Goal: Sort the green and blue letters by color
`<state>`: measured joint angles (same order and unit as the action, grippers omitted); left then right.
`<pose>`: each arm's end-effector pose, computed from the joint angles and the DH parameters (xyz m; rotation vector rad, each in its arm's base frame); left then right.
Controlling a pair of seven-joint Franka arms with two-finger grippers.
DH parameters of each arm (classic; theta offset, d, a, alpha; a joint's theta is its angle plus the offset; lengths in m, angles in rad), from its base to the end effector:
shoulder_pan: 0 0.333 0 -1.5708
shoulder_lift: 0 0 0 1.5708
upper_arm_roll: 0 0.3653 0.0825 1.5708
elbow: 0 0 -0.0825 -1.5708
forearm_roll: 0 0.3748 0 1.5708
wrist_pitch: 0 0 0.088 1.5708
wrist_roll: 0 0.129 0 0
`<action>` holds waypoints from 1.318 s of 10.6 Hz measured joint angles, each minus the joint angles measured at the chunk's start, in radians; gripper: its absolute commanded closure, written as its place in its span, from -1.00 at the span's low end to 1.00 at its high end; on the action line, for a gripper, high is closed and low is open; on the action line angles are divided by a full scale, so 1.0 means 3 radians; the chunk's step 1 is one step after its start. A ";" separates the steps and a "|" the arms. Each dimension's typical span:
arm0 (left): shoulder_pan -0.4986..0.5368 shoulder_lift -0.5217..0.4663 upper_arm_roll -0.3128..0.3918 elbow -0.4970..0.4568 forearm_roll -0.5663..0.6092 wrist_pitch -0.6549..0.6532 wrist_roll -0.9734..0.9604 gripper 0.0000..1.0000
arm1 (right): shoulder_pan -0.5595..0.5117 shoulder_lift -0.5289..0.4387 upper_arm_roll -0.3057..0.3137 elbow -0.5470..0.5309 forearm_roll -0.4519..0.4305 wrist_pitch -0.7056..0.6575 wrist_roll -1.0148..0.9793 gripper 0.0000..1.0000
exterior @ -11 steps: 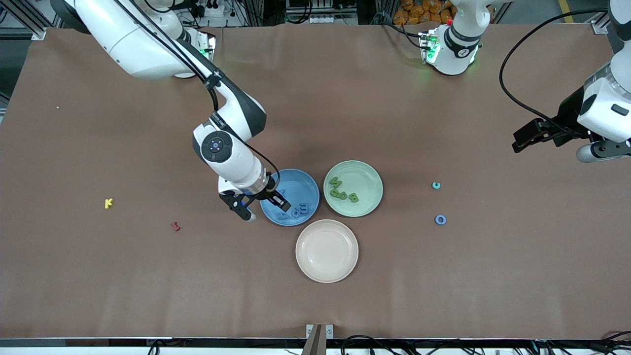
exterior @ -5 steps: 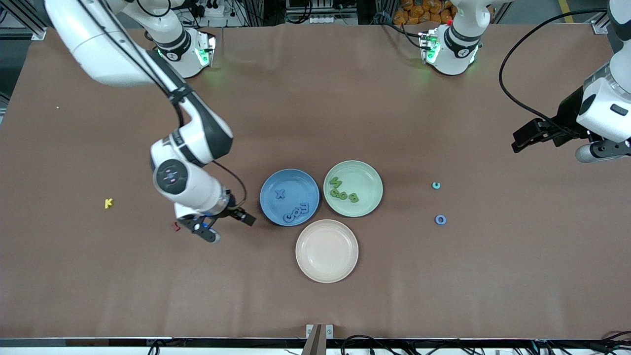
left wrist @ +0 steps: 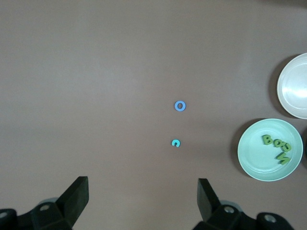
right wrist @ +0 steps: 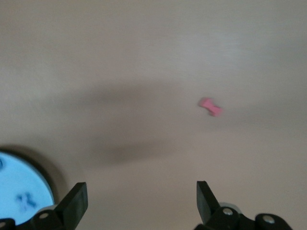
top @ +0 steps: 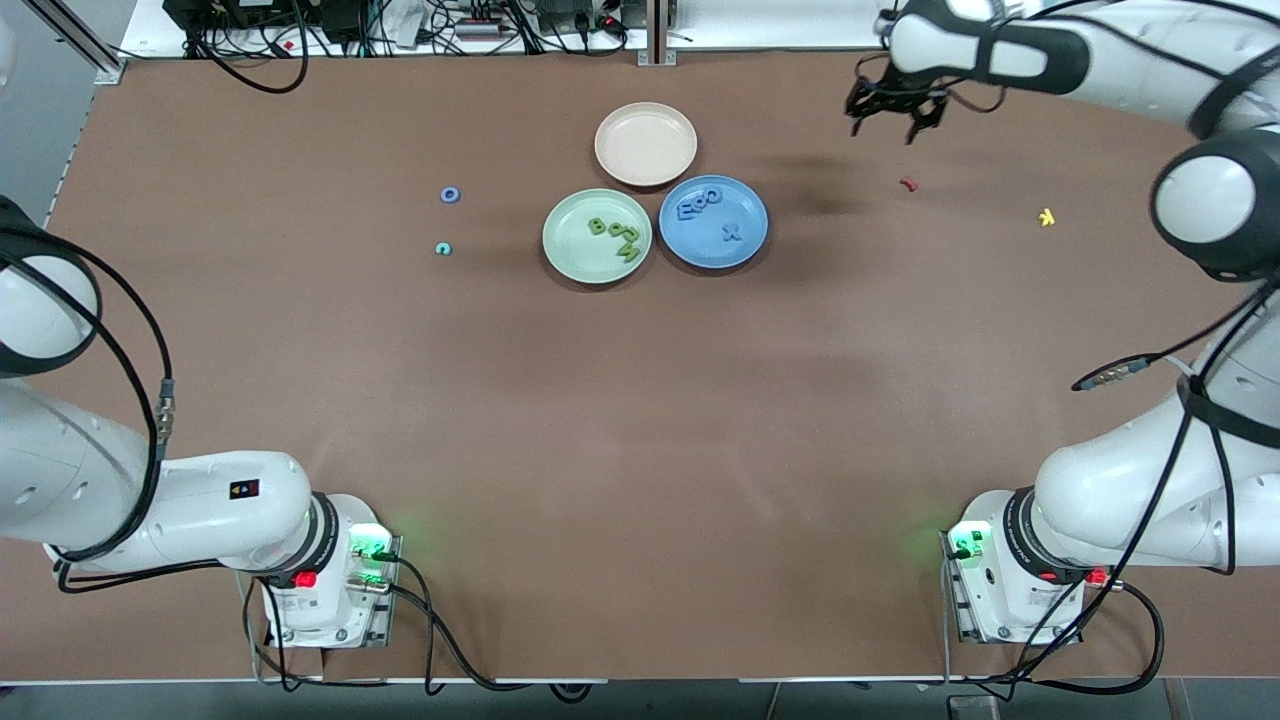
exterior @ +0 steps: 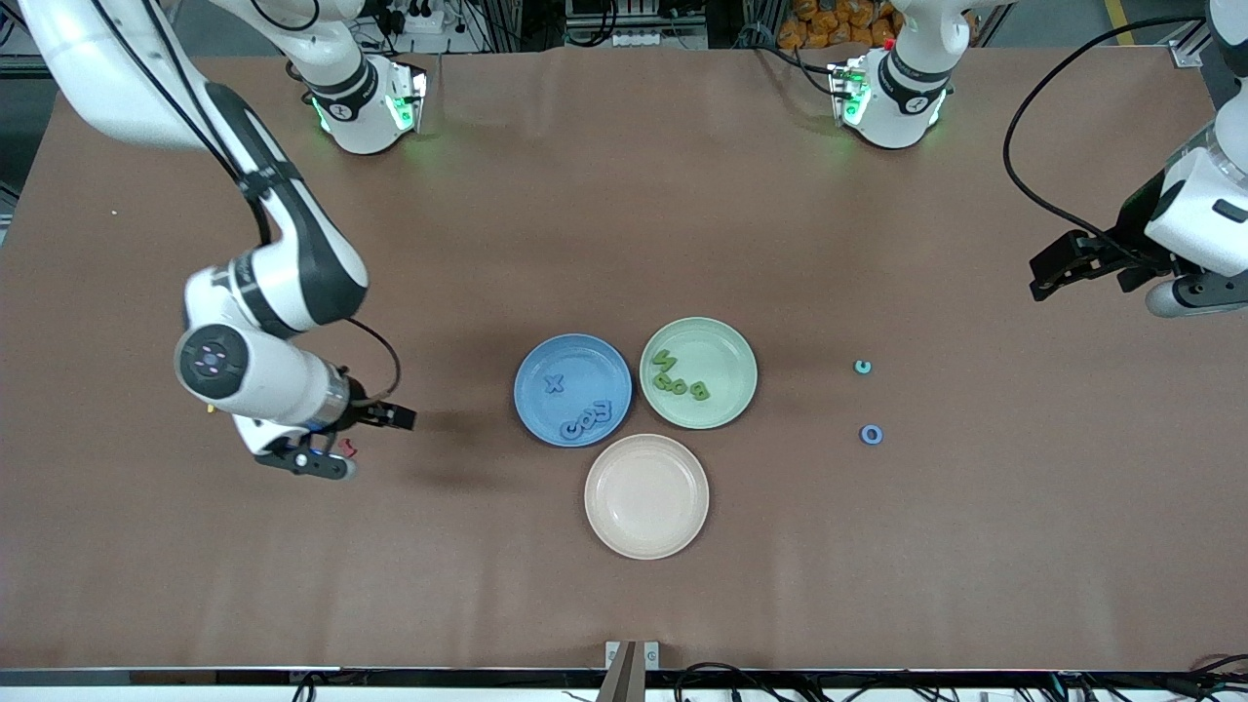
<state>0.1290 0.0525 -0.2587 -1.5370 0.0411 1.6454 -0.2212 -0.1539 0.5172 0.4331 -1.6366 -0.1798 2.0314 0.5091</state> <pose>0.5688 -0.0647 0.6461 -3.1198 -0.1410 -0.0962 0.6690 0.1355 0.3587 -3.1035 0.2901 0.1335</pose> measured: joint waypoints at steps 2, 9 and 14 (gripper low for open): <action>-0.0001 -0.0014 -0.0004 0.0087 0.0011 0.0000 0.0006 -1.00 | 0.0064 -0.0566 -0.0313 -0.0073 0.0411 -0.0535 -0.0600 -1.00; -0.0007 -0.0053 -0.0042 0.0121 0.0011 -0.0093 0.0006 -1.00 | 0.0519 -0.1521 -0.1290 -0.0123 0.0769 -0.1011 -0.1361 -1.00; -0.0009 -0.0074 -0.0053 0.0123 0.0010 -0.0110 0.0006 -1.00 | 0.0523 -0.1672 -0.1304 0.0282 0.0643 -0.1298 -0.1362 -1.00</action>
<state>0.1265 0.0304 -0.2746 -1.5000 0.0442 1.6125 -0.2195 0.0028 0.0157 0.0417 -1.5521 0.0131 1.6419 0.1006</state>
